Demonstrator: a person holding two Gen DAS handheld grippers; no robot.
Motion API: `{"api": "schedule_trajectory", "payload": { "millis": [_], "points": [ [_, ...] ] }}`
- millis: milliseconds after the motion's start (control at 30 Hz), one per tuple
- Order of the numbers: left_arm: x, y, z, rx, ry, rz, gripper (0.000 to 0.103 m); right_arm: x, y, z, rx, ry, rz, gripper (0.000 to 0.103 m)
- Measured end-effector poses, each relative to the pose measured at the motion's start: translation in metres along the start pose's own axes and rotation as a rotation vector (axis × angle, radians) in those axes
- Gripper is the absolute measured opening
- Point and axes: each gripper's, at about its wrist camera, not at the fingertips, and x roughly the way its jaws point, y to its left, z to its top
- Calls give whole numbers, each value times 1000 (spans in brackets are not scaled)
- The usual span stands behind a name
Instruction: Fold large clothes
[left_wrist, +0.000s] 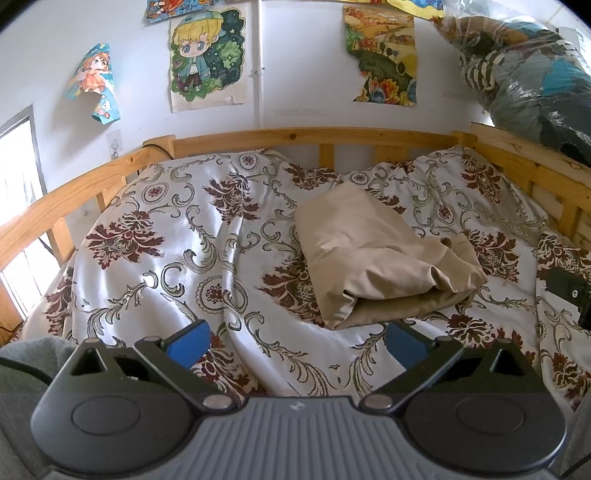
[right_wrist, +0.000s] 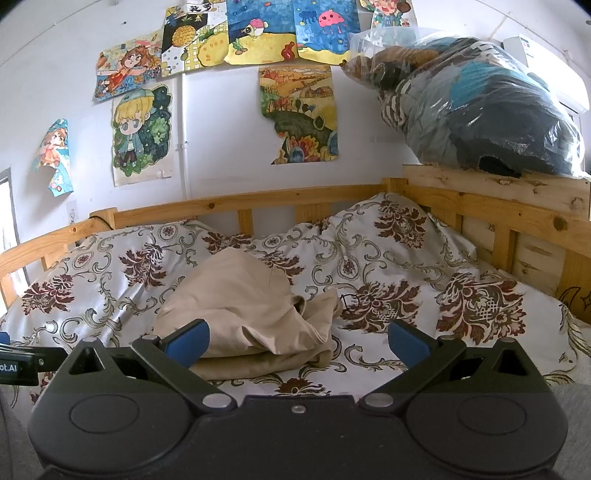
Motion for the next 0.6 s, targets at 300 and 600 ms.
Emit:
{"api": "schedule_trajectory", "payload": {
  "millis": [300, 600],
  "points": [
    [0, 0, 0, 2, 3, 5, 102, -1, 1, 2, -2, 3, 1, 102],
    [-1, 1, -1, 1, -2, 0, 102, 0, 1, 2, -1, 6, 0, 102]
  ]
}}
